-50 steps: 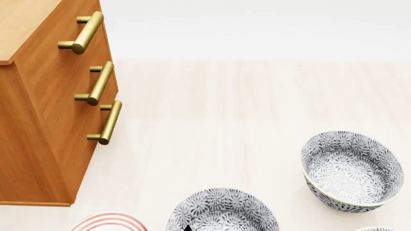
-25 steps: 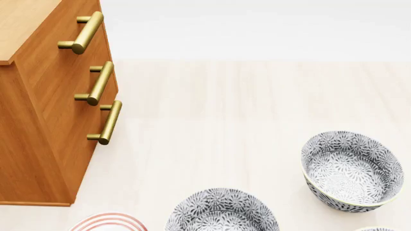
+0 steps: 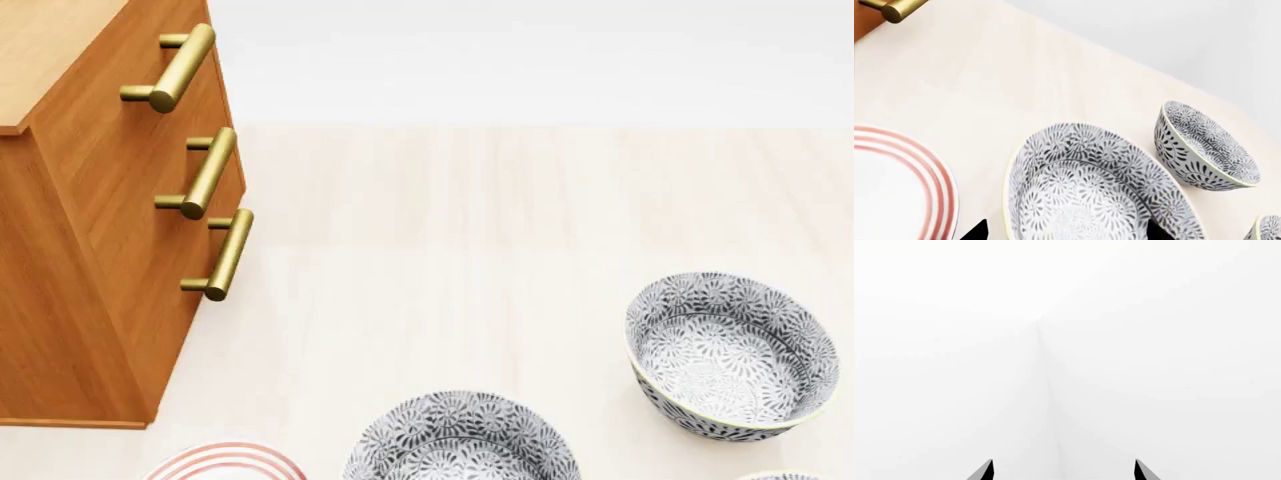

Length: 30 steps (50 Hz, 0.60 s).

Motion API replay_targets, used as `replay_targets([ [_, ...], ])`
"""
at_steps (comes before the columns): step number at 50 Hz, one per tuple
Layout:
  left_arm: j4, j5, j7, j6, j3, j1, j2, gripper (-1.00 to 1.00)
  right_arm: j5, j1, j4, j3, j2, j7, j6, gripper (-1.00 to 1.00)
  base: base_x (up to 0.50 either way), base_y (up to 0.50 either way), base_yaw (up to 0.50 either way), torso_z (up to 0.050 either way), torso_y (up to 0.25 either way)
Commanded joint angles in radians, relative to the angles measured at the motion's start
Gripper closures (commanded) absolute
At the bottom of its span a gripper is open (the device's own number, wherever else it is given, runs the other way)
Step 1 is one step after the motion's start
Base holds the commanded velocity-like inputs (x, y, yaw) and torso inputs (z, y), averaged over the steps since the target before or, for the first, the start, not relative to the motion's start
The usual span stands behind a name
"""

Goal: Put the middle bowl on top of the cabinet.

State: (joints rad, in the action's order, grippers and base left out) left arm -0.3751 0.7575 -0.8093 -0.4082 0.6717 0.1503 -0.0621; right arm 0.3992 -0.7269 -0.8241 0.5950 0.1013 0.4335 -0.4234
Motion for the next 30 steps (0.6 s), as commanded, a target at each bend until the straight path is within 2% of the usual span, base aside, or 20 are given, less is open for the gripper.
replay_targets([
  [1, 0.050, 0.009, 0.017, 0.029, 0.012, 0.011, 0.000, -1.00, 0.003, -0.003, -0.005, 0.004, -0.005, -0.005, -0.002, -1.00, 0.00, 0.00, 0.00, 0.000, 0.000],
  [15, 0.154, 0.012, 0.064, 0.069, 0.028, 0.025, -0.004, -1.00, 0.008, -0.009, -0.007, 0.013, -0.012, -0.014, -0.009, -1.00, 0.00, 0.00, 0.00, 0.000, 0.000],
  [30, 0.179, 0.028, 0.072, 0.096, 0.038, 0.026, -0.008, -1.00, 0.019, -0.017, -0.013, 0.026, -0.022, -0.027, -0.016, -1.00, 0.00, 0.00, 0.00, 0.000, 0.000],
])
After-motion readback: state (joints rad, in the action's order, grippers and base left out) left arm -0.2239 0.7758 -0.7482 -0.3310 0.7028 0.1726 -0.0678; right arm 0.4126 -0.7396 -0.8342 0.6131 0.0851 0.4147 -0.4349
